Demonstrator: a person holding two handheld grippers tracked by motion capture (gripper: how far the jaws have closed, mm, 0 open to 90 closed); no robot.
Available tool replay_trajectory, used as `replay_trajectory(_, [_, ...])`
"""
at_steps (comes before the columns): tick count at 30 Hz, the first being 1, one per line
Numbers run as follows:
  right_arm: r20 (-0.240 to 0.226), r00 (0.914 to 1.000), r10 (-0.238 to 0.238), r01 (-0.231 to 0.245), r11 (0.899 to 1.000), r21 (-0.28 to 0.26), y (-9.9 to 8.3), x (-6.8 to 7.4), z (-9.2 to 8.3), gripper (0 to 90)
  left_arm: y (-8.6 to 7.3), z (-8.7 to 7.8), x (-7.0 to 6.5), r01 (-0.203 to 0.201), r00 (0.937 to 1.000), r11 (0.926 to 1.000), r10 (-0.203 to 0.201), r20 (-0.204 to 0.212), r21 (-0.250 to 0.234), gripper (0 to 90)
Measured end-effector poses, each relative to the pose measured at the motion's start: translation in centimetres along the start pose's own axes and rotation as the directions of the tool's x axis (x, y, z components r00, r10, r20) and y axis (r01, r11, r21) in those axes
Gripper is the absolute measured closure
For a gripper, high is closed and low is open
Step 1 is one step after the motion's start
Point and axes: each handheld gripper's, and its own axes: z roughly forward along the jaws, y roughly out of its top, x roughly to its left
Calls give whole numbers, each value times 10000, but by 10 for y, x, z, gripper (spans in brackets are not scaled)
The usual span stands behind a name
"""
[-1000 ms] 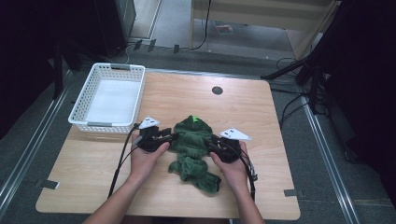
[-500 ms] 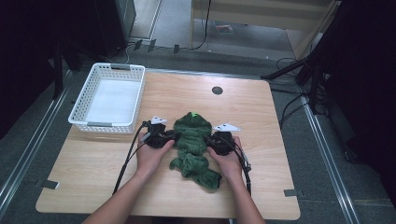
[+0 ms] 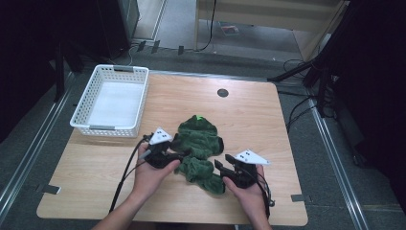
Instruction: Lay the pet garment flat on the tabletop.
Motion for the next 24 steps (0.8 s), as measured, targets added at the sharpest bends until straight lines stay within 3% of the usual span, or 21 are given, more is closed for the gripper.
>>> replay_trajectory(1, [-282, 9996, 77, -83, 9998, -202, -6, 1, -6, 441, 0, 0, 0, 0, 10000, 10000, 0, 0, 0, 460])
replay_trajectory(2, [-706, 9973, 184, -223, 9982, -556, -12, 3, -12, 460, -4, 2, -16, 82, 9993, 9998, -89, 351, 204, 458])
replay_trajectory(3, [-706, 9973, 184, -223, 9982, -556, -12, 3, -12, 460, -4, 2, -16, 82, 9993, 9998, -89, 351, 204, 458])
replay_trajectory(4, [-920, 9956, 153, -211, 9978, -625, -19, 5, -17, 479, -6, 4, -24, -71, 9990, 9997, 60, 454, 254, 458])
replay_trajectory(7, [-757, 9971, -30, 26, 10000, -63, -36, 12, -22, 597, -13, 12, -47, -765, 9969, 9958, 753, 249, 504, 432])
replay_trajectory(9, [-516, 9986, 70, -46, 9989, 469, -43, 15, -19, 676, -17, 21, -57, -950, 9952, 9919, 966, -150, 840, 363])
replay_trajectory(11, [-362, 9993, 122, -96, 9974, 710, -45, 16, -13, 709, -21, 27, -59, -954, 9927, 9857, 1046, -605, 1386, 371])
replay_trajectory(13, [-222, 9996, 167, -148, 9964, 831, -47, 17, -9, 746, -23, 28, -57, -1038, 9866, 9814, 1221, -1083, 1614, 412])
replay_trajectory(15, [-110, 9999, -40, 50, 9957, 921, -48, 18, -5, 771, -25, 25, -50, -1042, 9839, 9813, 1254, -1272, 1618, 507])
replay_trajectory(17, [-7, 9999, -116, 116, 9955, 937, -48, 18, -3, 788, -26, 22, -45, -967, 9851, 9826, 1173, -1258, 1588, 615])
replay_trajectory(18, [7, 10000, -80, 79, 9955, 944, -47, 18, -2, 795, -29, 12, -34, -644, 9884, 9873, 831, -1268, 1453, 658])
replay_trajectory(19, [7, 10000, -80, 79, 9955, 944, -47, 18, -2, 795, -29, 12, -34, -644, 9884, 9873, 831, -1268, 1453, 703])
replay_trajectory(21, [53, 10000, -16, 11, 9954, 960, -47, 17, -1, 806, -33, 1, -20, -292, 9917, 9915, 446, -1204, 1265, 737])
replay_trajectory(24, [65, 10000, -14, 7, 9952, 978, -46, 17, 0, 805, -40, -21, 1, 218, 9910, 9953, -91, -1334, 944, 761])
